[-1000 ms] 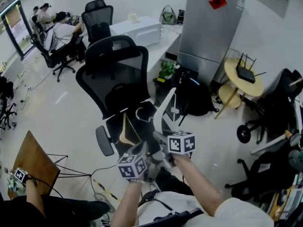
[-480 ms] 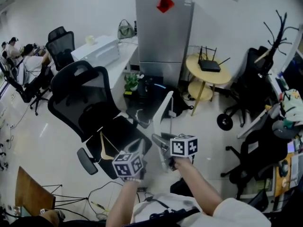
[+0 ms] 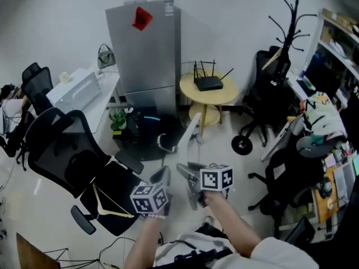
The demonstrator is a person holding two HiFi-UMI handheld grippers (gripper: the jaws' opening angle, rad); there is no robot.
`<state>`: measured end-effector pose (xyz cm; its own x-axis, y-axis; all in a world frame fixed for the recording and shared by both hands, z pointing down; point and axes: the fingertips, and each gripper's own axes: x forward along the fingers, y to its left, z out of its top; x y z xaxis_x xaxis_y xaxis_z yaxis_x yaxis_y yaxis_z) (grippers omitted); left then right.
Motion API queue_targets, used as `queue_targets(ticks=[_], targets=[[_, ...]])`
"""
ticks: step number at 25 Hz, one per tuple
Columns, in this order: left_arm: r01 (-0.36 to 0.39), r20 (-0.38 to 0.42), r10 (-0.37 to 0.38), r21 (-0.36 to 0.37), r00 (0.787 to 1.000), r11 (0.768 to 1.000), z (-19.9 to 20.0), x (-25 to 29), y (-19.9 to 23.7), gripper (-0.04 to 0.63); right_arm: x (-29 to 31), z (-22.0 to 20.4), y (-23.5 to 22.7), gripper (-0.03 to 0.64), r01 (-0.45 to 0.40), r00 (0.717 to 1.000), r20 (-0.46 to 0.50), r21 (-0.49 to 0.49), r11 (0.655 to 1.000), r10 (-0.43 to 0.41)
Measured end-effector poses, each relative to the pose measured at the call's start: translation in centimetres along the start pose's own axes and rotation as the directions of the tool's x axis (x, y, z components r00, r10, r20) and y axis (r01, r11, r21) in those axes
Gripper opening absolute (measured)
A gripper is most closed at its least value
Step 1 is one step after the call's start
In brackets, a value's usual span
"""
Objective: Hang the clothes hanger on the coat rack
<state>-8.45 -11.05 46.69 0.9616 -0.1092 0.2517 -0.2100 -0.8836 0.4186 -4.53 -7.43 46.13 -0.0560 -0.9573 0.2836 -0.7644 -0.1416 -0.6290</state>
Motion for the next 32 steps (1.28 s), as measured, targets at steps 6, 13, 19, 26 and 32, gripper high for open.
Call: queue_targets(ticks=[6,13,19,26,32], targets=[[0.057,-0.038,-0.056,0.047,0.998,0.997,0.6,6.1,-4.6,-0.002,-4.3,5.6,-5.2,0.149,0.001,0.994,0.107,0.061,0.998,-0.008],[0.167,-0.050,-0.163,0.104,0.985,0.981,2.7,14.5,-13.1,-0.002,-12.2,13.3,-11.7,0.149,0.027,0.980,0.196,0.087,0.996,-0.043],[0.259,-0.043,-0.256,0.143,0.966,0.955,4.2,21.0,-20.5,-0.002,-18.8,18.8,-17.0,0.149,0.067,0.955,0.283,0.083,0.994,-0.088],[0.354,-0.066,-0.348,0.161,0.935,0.921,4.5,25.5,-26.8,-0.002,-24.1,22.6,-20.8,0.149,0.104,0.924,0.360,0.088,0.991,-0.129],[0.427,-0.101,-0.415,0.194,0.904,0.883,4.9,29.6,-30.2,-0.002,-26.8,25.0,-24.5,0.149,0.135,0.889,0.422,0.129,0.982,-0.177]])
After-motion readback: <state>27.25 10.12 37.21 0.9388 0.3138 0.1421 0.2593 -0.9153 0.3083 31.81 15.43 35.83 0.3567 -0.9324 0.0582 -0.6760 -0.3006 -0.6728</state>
